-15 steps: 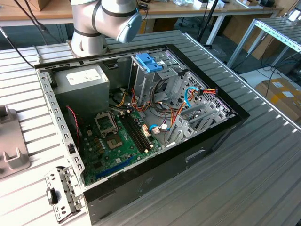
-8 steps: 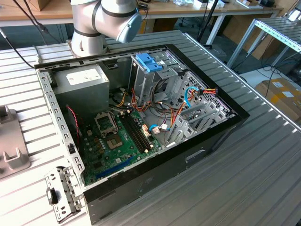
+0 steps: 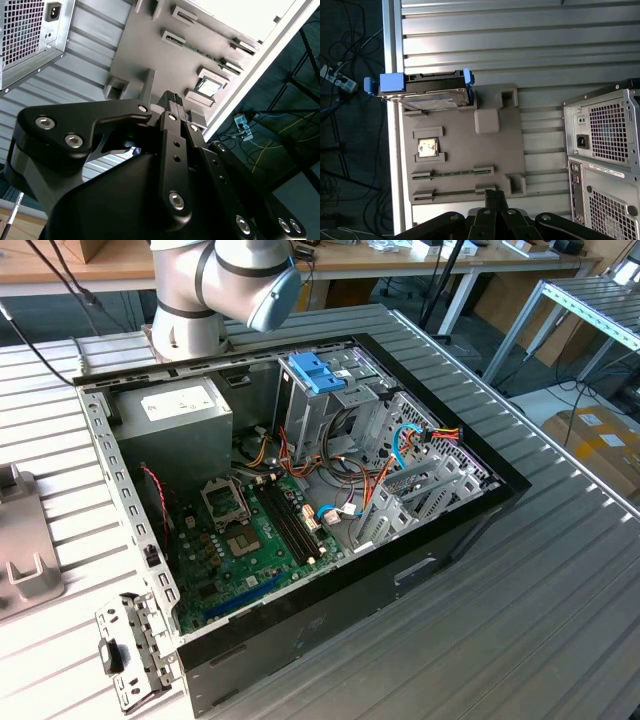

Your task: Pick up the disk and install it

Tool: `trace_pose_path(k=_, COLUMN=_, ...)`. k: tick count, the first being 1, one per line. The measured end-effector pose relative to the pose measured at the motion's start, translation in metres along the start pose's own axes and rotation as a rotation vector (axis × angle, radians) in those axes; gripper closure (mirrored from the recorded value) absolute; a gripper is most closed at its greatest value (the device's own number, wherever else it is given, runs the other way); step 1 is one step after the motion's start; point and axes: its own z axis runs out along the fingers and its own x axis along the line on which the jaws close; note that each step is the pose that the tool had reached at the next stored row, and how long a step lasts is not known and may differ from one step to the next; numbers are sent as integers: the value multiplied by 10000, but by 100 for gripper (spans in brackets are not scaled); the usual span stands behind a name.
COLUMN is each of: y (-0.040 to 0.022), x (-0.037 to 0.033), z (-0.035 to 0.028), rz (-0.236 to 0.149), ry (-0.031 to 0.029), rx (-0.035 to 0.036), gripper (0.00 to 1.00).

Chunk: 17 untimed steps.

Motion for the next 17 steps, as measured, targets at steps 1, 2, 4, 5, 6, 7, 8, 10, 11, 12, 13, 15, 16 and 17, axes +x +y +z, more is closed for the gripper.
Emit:
trace_pose_path(k=1, y=0, x=6, z=0, rz=0, ry=0, rx=0, gripper=89)
trace_pose_path(k=2, y=-1, x=10, z=0, rz=0, ry=0, rx=0, gripper=89)
trace_pose_path(k=4, y=-1, x=20, z=0, rz=0, ry=-1, rx=0, gripper=89)
trace_pose_path(k=5, y=-1, x=22, z=0, rz=0, ry=0, rx=0, gripper=89)
trace_pose_path(k=6, y=-1, x=24, z=0, rz=0, ry=0, rx=0, gripper=89)
trace_pose_path(k=7, y=-1, x=28, z=0, rz=0, ry=0, rx=0, gripper=89)
trace_pose_path(k=8, y=-1, x=30, z=0, rz=-1, ry=-1, rx=0, gripper=89)
trace_pose_path(k=10, y=-1, x=38, z=0, rz=0, ry=-1, rx=-1, gripper=89)
trace_pose_path(k=11, y=-1, x=41, z=0, rz=-1, ry=-1, rx=0, gripper=89)
trace_pose_path(k=12, y=-1, x=43, z=0, rz=-1, ry=-1, rx=-1, gripper=89)
trace_pose_path(k=13, y=-1, x=45, z=0, rz=0, ry=-1, rx=0, gripper=89)
trace_pose_path(k=15, y=0, x=51, z=-1, rz=0, ry=0, rx=0, gripper=89)
trace_pose_path(k=16, y=0, x=53, z=0, rz=0, ry=-1, rx=0, gripper=89)
trace_pose_path(k=17, y=1, x=55, z=-1, rz=0, ry=0, rx=0, gripper=89)
